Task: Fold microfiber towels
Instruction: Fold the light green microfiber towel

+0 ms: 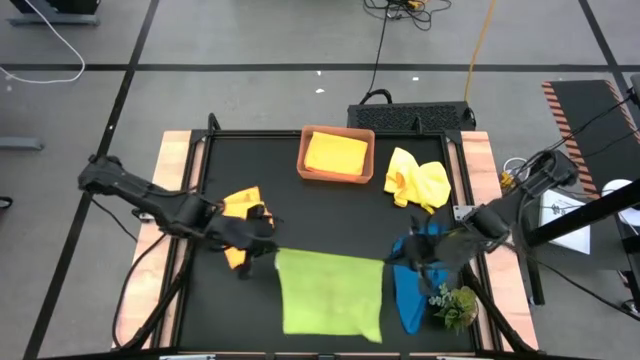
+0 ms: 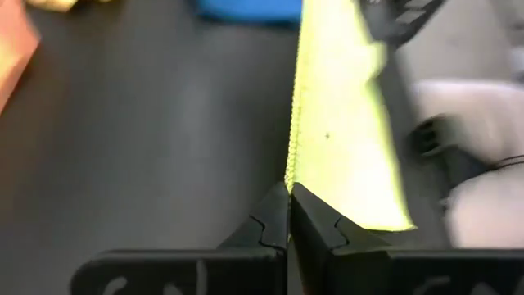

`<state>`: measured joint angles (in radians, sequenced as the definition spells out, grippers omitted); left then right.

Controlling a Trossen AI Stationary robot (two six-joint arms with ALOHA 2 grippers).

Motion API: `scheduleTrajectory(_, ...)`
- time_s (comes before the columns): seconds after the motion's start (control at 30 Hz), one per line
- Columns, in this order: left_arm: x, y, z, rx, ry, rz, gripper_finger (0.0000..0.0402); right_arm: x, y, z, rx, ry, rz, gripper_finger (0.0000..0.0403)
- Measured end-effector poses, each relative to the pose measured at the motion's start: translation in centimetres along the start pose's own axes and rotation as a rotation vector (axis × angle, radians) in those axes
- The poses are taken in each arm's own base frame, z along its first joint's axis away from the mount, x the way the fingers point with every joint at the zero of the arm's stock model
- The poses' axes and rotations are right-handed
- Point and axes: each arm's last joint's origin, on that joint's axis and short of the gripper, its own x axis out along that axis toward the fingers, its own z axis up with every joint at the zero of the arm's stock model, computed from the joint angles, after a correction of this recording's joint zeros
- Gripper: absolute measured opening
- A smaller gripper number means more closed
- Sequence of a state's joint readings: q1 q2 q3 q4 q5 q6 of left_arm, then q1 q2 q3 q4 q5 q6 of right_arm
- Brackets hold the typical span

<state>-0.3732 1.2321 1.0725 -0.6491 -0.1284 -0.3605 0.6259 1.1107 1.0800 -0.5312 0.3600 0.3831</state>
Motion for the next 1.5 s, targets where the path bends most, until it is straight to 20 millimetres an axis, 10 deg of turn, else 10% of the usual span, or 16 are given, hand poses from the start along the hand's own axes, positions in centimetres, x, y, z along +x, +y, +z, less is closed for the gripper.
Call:
scheduleTrajectory(0.43, 6.7, 7.2, 0.6, 0.031, 0.196, 0.233, 0.0004, 4.9, -7.3, -6.5, 0.136, 0.225, -0.304, 0.0)
scheduleTrajectory(0.83, 8.7, 11.3, 0.2, 0.021, 0.286, 0.403, 0.0007, 4.9, -12.3, -6.5, 0.066, 0.244, -0.564, 0.0)
scheduleTrajectory(1.5, 9.5, 2.7, -0.5, 0.055, 0.191, 0.212, 0.0004, 5.8, -7.9, -8.5, 0.138, 0.216, -0.315, 0.0)
